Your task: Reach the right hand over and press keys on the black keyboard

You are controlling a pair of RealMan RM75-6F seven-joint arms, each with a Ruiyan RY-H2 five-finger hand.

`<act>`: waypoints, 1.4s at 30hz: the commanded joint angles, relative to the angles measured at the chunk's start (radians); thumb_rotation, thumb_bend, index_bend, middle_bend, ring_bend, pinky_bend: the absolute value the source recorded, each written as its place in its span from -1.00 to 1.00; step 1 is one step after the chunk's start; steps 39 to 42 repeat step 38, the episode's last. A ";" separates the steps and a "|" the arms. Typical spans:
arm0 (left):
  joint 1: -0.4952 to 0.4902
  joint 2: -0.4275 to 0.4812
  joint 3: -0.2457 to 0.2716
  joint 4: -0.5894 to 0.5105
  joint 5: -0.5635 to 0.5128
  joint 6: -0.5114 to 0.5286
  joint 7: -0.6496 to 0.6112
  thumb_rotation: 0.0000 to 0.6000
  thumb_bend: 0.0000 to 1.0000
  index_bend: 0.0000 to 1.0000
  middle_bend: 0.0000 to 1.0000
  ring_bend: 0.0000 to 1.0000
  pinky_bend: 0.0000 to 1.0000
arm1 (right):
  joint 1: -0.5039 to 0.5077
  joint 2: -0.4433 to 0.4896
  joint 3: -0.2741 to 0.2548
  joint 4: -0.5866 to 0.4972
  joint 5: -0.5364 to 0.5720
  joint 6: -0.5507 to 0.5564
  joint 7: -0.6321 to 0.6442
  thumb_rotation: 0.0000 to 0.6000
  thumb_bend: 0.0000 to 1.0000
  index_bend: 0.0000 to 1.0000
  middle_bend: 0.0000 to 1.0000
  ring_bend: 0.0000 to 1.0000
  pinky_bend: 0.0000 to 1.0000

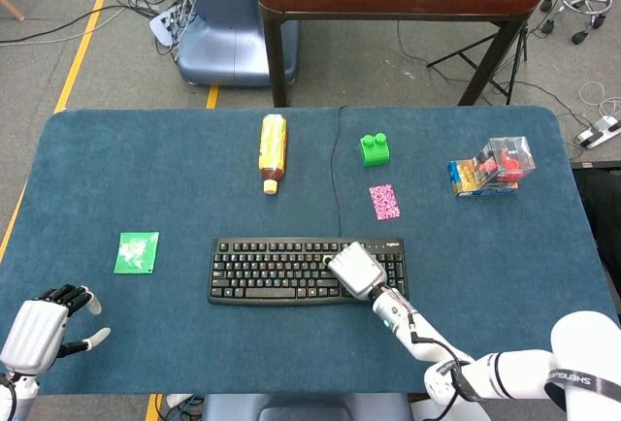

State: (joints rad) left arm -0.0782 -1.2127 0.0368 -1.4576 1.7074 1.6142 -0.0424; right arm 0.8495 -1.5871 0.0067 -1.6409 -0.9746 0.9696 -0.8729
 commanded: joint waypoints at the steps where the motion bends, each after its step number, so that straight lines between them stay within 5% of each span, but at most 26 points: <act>1: 0.000 0.000 0.000 0.000 0.000 0.000 0.000 1.00 -0.85 0.18 0.09 -0.13 0.05 | -0.006 0.018 0.000 -0.020 -0.031 0.016 0.017 1.00 0.58 -0.29 0.90 0.93 1.00; 10: -0.001 -0.004 0.002 0.002 0.000 -0.007 0.009 1.00 -0.85 0.18 0.09 -0.13 0.05 | -0.065 0.190 -0.055 -0.185 -0.117 0.137 -0.039 1.00 0.46 -0.29 0.36 0.45 0.99; 15: -0.001 -0.007 0.002 -0.001 0.008 -0.002 0.019 1.00 -0.85 0.19 0.09 -0.13 0.05 | -0.151 0.284 -0.110 -0.264 -0.155 0.253 -0.047 1.00 0.32 -0.27 0.07 0.00 0.57; 20: 0.001 -0.009 0.003 -0.006 0.019 0.010 0.027 1.00 -0.84 0.20 0.09 -0.13 0.05 | -0.268 0.368 -0.166 -0.295 -0.239 0.387 0.013 1.00 0.31 -0.24 -0.07 -0.23 0.21; 30: 0.002 -0.006 0.007 -0.019 0.046 0.031 0.029 1.00 -0.84 0.19 0.09 -0.13 0.05 | -0.513 0.442 -0.236 -0.268 -0.389 0.618 0.205 1.00 0.31 -0.23 -0.07 -0.25 0.14; 42: -0.003 -0.017 0.001 -0.019 0.046 0.030 0.032 1.00 -0.85 0.20 0.10 -0.13 0.06 | -0.595 0.468 -0.218 -0.209 -0.388 0.617 0.342 1.00 0.31 -0.23 -0.07 -0.25 0.14</act>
